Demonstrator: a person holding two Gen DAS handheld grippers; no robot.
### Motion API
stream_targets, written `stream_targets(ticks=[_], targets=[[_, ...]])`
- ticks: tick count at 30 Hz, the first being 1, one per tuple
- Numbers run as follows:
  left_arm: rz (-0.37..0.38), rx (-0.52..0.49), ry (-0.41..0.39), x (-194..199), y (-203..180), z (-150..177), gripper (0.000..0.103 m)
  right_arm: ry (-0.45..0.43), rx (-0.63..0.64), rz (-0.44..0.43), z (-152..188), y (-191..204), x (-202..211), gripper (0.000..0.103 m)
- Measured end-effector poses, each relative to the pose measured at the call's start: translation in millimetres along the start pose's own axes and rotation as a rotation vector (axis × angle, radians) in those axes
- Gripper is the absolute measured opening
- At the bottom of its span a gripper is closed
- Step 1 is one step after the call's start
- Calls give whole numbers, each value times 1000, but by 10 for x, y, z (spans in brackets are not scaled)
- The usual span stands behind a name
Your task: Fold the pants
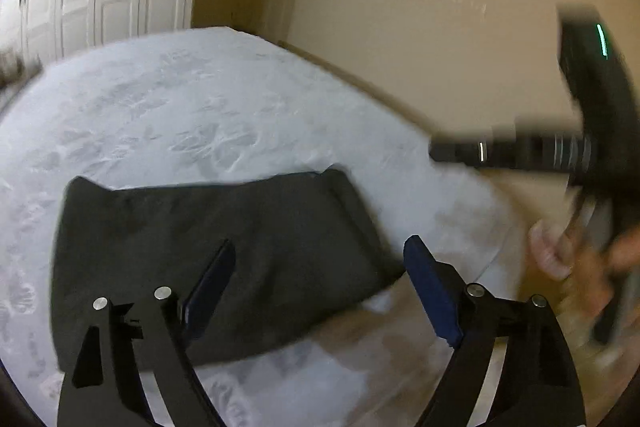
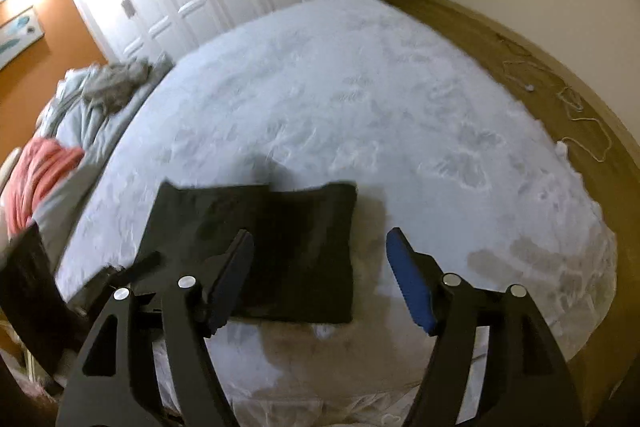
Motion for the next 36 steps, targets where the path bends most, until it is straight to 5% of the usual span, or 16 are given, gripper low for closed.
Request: stream_targets(ticks=[5, 9, 12, 17, 22, 26, 27, 29, 32, 36], targets=[[-128, -13, -44, 270, 478, 171, 91, 145, 58, -59, 65, 344, -545, 67], [-275, 25, -38, 328, 1077, 238, 92, 260, 102, 46, 141, 365, -1066, 73], [-318, 80, 8, 247, 1367, 303, 92, 308, 94, 84, 294, 301, -1334, 73], [-333, 121, 55, 121, 1591, 397, 92, 282, 105, 72, 374, 393, -1363, 29], [-317, 116, 63, 86, 1566, 473, 92, 125, 150, 53, -55, 627, -785, 25], [-306, 119, 77, 35, 1523, 510, 92, 274, 199, 244, 162, 138, -1050, 52], [-297, 125, 83, 42, 1525, 511, 92, 291, 193, 293, 242, -1, -1068, 52], [-277, 159, 66, 103, 1582, 480, 92, 216, 128, 220, 240, 4, -909, 53], [-262, 241, 45, 184, 1805, 404, 92, 151, 49, 200, 258, -46, -698, 78], [-204, 403, 163, -62, 2169, 427, 92, 240, -6, 207, 408, -219, -861, 87]])
Point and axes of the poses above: each gripper's, at about its wrist camera, not at the fingertips, and x roughly against the way its jaws point, y to its left, z to its underside, the point moved 9 cm from there along -x, roughly the way its jaws point, and after that the axes turned 15 degrees about -z, right-handed, at the moved point
